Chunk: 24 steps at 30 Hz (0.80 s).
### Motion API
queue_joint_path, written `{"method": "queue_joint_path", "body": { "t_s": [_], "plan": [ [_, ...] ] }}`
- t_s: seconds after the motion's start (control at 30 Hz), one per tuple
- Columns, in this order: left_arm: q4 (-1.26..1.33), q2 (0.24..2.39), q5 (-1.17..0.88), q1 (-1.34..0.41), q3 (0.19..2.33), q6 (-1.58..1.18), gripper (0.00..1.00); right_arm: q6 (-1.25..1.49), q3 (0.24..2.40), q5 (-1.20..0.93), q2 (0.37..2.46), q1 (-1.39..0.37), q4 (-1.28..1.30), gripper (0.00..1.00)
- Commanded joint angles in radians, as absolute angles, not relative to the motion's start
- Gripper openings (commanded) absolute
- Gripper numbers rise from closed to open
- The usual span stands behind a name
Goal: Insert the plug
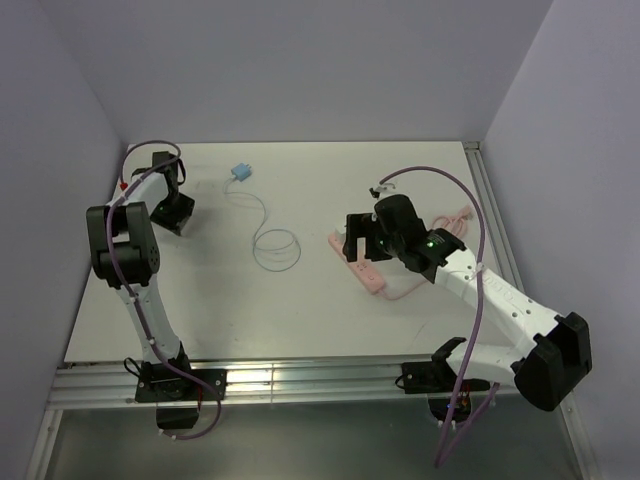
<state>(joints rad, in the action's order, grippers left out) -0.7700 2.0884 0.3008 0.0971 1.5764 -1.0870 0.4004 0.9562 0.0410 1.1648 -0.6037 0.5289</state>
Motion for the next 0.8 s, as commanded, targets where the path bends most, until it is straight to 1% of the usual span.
{"method": "queue_joint_path", "body": {
  "t_s": [0.0,0.07,0.1,0.17,0.2,0.27,0.3,0.37,0.4,0.43,0.5,0.53,0.57,0.6,0.63,0.73,0.77],
  "plan": [
    [-0.658,1.933,0.209,0.084,1.525,-1.017,0.0,0.416,0.977,0.072,1.124,-0.612,0.535,1.0],
    [-0.603,1.861,0.16,0.061,1.493,-0.961,0.0,0.417,0.988,0.077,1.115,-0.611,0.541,1.0],
    [-0.566,1.774,0.131,0.051,1.442,-0.936,0.0,0.42,0.989,0.08,1.109,-0.611,0.545,1.0],
    [-0.425,1.679,0.04,0.011,1.382,-0.857,0.0,0.426,0.993,0.081,1.103,-0.611,0.543,1.0],
    [-0.382,1.593,-0.068,0.011,1.324,-0.836,0.0,0.428,0.996,0.078,1.097,-0.612,0.54,1.0],
    [-0.273,1.511,-0.154,-0.041,1.278,-0.799,0.0,0.442,1.0,0.064,1.091,-0.611,0.537,1.0],
    [-0.227,1.443,-0.279,-0.049,1.234,-0.789,0.0,0.443,1.002,0.036,1.085,-0.611,0.532,1.0],
    [-0.116,1.384,-0.389,-0.07,1.189,-0.781,0.0,0.451,0.996,0.005,1.074,-0.611,0.506,1.0],
    [-0.082,1.343,-0.438,-0.08,1.154,-0.779,0.0,0.449,0.994,-0.064,1.06,-0.611,0.491,1.0],
    [-0.055,1.327,-0.543,-0.096,1.141,-0.779,0.0,0.442,0.983,-0.093,1.049,-0.611,0.476,1.0],
    [0.02,1.299,-0.632,-0.112,1.108,-0.793,0.0,0.44,0.974,-0.158,1.022,-0.612,0.419,1.0],
    [0.061,1.287,-0.712,-0.127,1.092,-0.804,0.0,0.437,0.968,-0.228,1.014,-0.612,0.394,1.0],
    [0.096,1.275,-0.739,-0.138,1.074,-0.831,0.0,0.44,0.965,-0.259,1.005,-0.611,0.341,1.0],
    [0.194,1.246,-0.768,-0.153,1.028,-0.848,0.0,0.452,0.954,-0.293,0.988,-0.611,0.307,1.0],
    [0.24,1.232,-0.797,-0.184,1.003,-0.867,0.0,0.462,0.95,-0.369,0.98,-0.611,0.27,1.0],
    [0.411,1.18,-0.818,-0.257,0.918,-0.948,0.0,0.512,0.945,-0.46,0.979,-0.611,0.143,1.0],
    [0.466,1.161,-0.827,-0.273,0.878,-1.009,0.0,0.532,0.937,-0.521,0.98,-0.611,0.062,1.0]
  ]
}}
